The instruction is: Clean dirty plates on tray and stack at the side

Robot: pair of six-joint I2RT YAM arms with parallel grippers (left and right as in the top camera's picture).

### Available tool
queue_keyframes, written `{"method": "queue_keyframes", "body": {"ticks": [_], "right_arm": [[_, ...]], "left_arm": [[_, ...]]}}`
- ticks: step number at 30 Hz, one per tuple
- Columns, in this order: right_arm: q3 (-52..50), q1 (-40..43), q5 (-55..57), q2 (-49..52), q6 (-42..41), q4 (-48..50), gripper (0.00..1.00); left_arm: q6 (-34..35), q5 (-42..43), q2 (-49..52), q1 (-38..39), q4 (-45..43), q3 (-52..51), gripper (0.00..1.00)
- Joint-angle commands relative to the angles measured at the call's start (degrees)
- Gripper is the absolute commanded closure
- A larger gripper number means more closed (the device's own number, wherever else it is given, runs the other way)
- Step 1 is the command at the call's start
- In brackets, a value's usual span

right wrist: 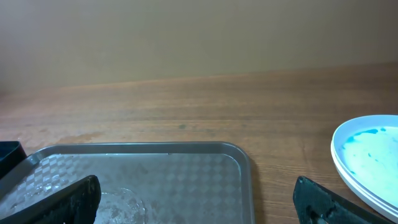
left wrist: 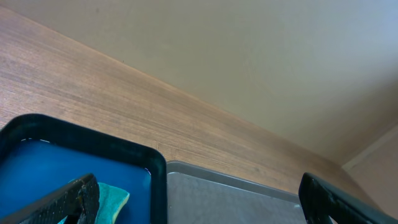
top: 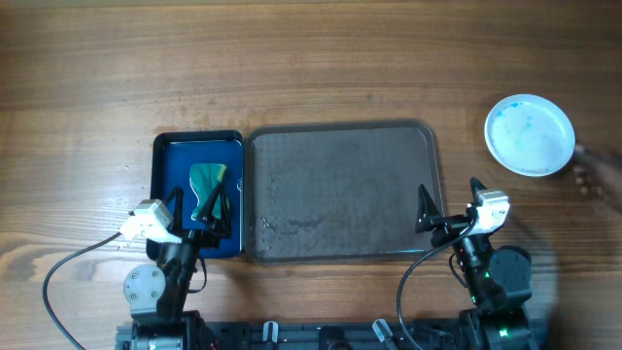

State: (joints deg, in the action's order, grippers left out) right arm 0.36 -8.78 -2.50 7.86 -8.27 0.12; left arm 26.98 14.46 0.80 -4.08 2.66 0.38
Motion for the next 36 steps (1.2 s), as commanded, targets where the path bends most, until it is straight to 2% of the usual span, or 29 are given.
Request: {"method": "queue_keyframes", "body": {"ticks": [1,36], "right_arm": [[-0.07,0.39,0.96,-0.48,0.70,0.11,0.00],[-0.07,0.39,0.96,-0.48,0.68,0.11,0.00]], "left_arm": [[0.48,-0.39,-0.52,-0.15,0.52,-0.04,0.00],[0.48,-0.39,-0.52,-0.15,0.52,-0.04,0.00]]}}
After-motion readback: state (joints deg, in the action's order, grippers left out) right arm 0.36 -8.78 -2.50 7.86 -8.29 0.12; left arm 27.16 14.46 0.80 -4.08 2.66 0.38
